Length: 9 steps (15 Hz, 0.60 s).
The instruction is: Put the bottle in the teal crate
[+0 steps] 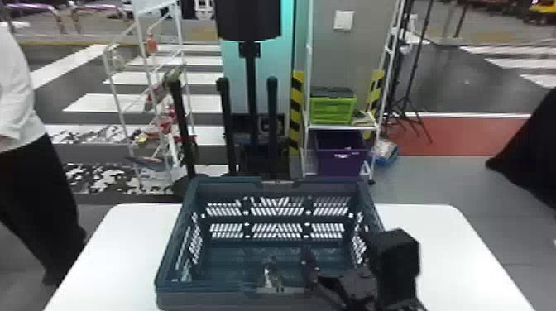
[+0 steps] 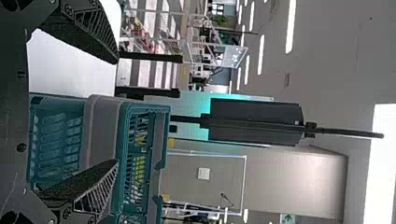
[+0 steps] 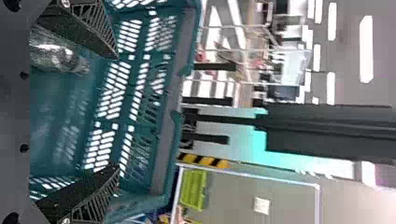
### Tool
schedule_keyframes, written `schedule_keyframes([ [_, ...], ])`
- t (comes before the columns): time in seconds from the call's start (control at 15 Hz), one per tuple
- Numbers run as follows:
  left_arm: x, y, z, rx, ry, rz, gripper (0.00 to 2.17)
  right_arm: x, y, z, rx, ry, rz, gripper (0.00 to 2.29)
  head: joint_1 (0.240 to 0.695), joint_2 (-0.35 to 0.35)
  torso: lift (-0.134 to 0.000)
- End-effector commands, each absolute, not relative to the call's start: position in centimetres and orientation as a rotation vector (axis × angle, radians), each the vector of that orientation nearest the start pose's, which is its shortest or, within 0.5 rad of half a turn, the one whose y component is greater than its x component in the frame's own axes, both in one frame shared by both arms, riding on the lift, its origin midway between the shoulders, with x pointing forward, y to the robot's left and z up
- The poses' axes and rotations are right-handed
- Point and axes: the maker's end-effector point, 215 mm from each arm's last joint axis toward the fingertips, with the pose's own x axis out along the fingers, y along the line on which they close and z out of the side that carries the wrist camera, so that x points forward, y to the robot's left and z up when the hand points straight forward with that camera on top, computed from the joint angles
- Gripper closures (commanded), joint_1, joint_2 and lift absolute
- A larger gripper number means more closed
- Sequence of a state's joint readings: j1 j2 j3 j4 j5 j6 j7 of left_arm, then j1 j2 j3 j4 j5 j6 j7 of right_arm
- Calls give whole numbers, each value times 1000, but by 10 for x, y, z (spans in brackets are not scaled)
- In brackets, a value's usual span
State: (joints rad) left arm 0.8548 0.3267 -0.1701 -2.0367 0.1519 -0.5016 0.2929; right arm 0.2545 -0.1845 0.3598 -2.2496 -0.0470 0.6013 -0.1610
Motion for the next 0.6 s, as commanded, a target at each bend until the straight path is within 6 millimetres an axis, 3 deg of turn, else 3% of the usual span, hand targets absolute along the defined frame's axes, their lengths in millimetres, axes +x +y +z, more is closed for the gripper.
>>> schedule_keyframes([
  [0.0,313,228,-344,-76,-49,0,130,453,-104,-293,-41,100,215,43,499,0,0],
  [0.27,314,229,-346,-74,-43,4,130,413,-134,-290,19,-4,158,43,499,0,0],
  [0.53,314,229,-346,-75,-45,5,130,376,-161,-320,47,20,82,43,499,0,0],
])
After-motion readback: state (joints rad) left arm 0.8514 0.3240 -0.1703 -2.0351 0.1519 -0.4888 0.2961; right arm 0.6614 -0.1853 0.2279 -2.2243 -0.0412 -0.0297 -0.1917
